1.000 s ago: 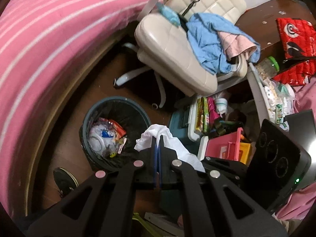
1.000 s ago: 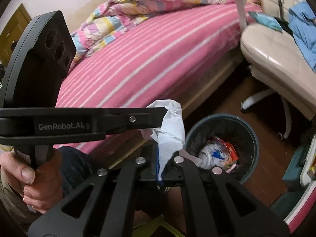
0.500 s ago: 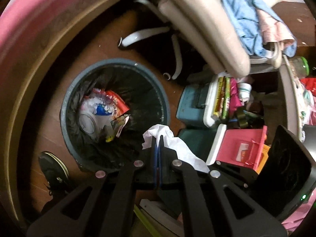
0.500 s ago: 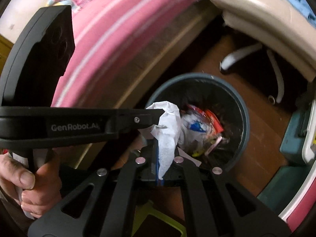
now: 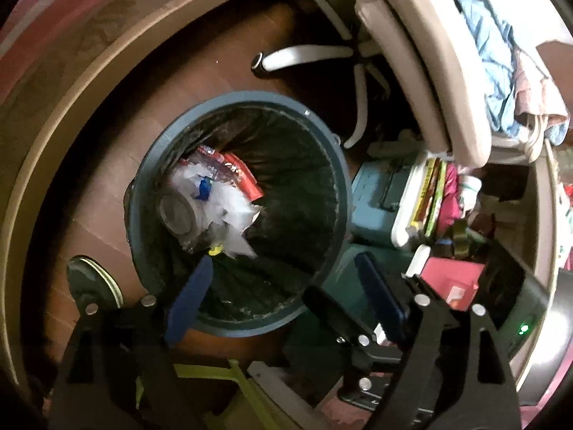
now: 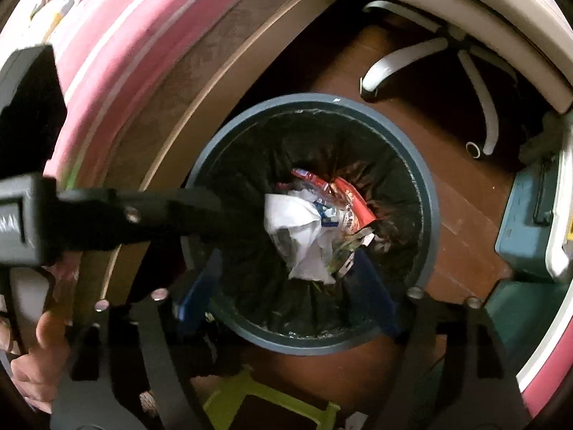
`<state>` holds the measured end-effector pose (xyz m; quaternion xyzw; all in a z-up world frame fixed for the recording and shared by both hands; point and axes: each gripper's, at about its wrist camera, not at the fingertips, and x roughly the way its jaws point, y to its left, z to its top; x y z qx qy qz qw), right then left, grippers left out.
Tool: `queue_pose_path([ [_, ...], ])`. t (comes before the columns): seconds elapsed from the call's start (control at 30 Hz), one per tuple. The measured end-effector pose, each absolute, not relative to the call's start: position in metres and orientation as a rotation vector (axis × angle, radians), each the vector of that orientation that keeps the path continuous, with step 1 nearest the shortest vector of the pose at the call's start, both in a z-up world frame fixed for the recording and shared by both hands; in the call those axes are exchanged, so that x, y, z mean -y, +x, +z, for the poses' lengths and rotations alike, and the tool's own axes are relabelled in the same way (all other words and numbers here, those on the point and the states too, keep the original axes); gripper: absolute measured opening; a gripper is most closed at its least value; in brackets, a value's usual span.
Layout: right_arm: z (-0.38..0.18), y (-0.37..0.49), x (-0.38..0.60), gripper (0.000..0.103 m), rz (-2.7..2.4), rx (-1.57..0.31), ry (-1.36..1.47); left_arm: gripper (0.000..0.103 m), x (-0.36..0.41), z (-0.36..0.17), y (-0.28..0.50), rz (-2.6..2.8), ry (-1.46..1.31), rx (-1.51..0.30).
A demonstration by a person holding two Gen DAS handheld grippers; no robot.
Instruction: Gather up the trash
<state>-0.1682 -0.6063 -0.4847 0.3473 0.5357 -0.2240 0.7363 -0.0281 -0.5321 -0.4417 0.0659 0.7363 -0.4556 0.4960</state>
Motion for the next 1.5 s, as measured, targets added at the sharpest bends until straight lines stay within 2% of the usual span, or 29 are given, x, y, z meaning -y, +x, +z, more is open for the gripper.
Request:
queue_pose_path([
  [0.13, -0.46, -0.182, 0.6, 0.078, -0.519, -1.111, 0.755, 0.082, 0.523, -0.415, -0.026, -1.09, 0.163, -1.697],
  [0.23, -0.435, -0.19, 0.596, 0.079, -0.529, -1.049, 0.749, 0.087, 0.515, -0.386, -0.026, -1.082, 0.189, -1.604],
  [0.53, -0.35, -0.188, 0.558, 0.081, -0.509, -0.903, 0.627, 0.087, 0.462, -0.265, -0.018, -0.963, 0.264, -1.265],
  [0.8, -0.259, -0.161, 0.496, 0.087, -0.42, -0.767, 0.474, 0.089, 0.377, -0.161, 0.002, -0.785, 0.237, -1.044],
  [1.0, -0.203, -0.127, 0.438, 0.091, -0.306, -0.697, 0.362, 0.09, 0.296, -0.104, 0.017, -0.647, 0.167, -0.93],
  [1.23, -0.161, -0.089, 0.357, 0.091, -0.155, -0.651, 0.224, 0.09, 0.184, -0.076, 0.039, -0.47, 0.027, -0.882],
  [1.3, -0.154, -0.075, 0.331, 0.091, -0.113, -0.648, 0.2, 0.097, 0.159, -0.072, 0.044, -0.42, 0.003, -0.874],
  [1.5, -0.136, -0.045, 0.259, 0.091, -0.021, -0.657, 0.146, 0.098, 0.097, -0.065, 0.052, -0.336, -0.066, -0.862],
])
